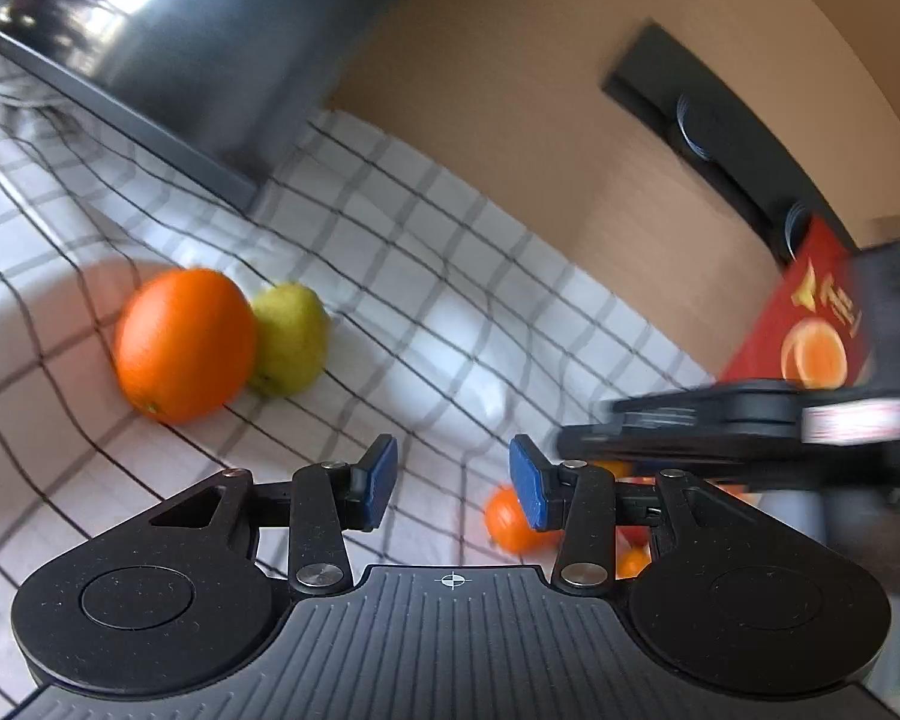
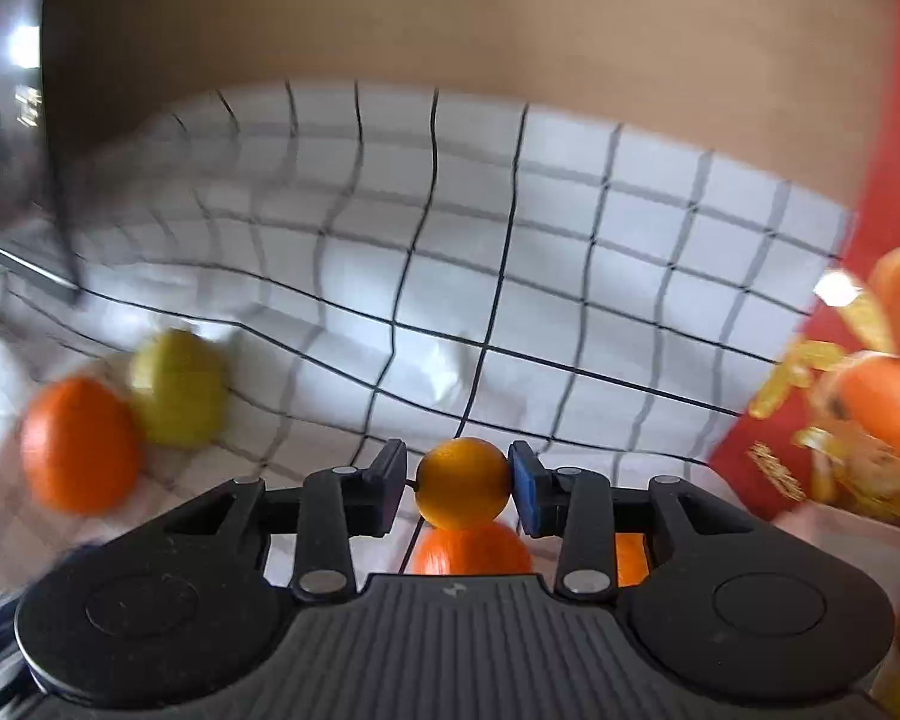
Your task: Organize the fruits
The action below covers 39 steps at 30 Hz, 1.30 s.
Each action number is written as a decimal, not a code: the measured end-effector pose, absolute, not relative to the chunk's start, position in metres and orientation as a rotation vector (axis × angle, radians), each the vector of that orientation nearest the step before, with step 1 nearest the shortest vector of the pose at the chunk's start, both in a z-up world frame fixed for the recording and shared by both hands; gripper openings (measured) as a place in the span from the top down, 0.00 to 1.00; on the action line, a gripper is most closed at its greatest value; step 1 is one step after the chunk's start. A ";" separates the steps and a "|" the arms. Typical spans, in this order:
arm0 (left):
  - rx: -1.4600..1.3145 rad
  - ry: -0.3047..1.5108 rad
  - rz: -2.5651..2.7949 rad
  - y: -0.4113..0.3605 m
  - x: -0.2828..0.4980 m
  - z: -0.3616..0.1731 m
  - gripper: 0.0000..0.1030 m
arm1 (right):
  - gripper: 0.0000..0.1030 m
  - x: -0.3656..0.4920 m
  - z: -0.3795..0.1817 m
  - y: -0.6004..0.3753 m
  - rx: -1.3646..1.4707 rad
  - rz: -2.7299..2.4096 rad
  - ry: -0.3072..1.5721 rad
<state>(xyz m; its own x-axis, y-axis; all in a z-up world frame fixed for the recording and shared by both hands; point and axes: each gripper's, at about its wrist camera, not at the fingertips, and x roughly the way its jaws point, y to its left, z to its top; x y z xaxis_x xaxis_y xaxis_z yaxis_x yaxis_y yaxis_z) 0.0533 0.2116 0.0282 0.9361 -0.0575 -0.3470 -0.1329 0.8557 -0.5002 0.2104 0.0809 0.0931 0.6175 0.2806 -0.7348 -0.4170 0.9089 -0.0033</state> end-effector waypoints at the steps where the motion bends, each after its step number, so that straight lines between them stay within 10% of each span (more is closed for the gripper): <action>1: -0.540 0.381 0.015 0.209 0.057 0.026 0.56 | 0.64 0.200 0.101 0.072 -0.183 0.417 0.807; 16: -0.240 0.757 -0.078 0.138 0.172 0.036 0.53 | 0.64 0.037 0.127 -0.116 -0.155 0.485 0.842; 39: -0.144 0.709 -0.079 0.128 0.159 0.018 0.48 | 0.64 -0.027 0.072 -0.161 -0.201 0.425 0.825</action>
